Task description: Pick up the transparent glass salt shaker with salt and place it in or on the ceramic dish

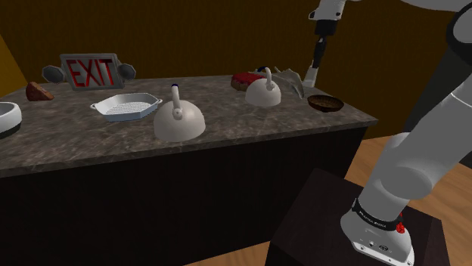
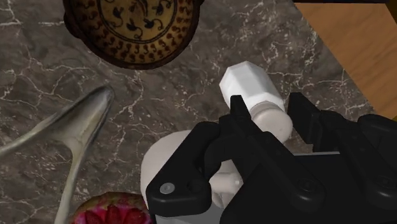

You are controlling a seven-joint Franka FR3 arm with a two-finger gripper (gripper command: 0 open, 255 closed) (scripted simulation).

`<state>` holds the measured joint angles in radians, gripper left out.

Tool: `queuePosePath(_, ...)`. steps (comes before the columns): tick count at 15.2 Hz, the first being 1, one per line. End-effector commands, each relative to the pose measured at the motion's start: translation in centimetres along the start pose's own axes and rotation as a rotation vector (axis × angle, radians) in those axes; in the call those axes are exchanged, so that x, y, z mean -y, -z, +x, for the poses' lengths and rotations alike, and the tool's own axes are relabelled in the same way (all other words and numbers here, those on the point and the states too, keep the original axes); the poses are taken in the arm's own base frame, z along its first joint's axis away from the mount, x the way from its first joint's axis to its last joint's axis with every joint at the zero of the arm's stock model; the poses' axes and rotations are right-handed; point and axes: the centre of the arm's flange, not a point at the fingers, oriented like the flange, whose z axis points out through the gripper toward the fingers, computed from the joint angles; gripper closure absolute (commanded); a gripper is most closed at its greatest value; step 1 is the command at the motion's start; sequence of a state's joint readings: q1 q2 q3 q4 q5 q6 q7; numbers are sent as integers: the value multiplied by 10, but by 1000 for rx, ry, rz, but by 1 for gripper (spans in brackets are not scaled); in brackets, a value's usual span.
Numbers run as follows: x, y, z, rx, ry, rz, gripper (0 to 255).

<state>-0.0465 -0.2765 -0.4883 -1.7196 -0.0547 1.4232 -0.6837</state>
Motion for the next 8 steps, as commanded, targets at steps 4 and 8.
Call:
queuePosePath(4,-55,15,-36,0,1,0,255)
queuePosePath(8,-97,27,-66,0,1,0,255)
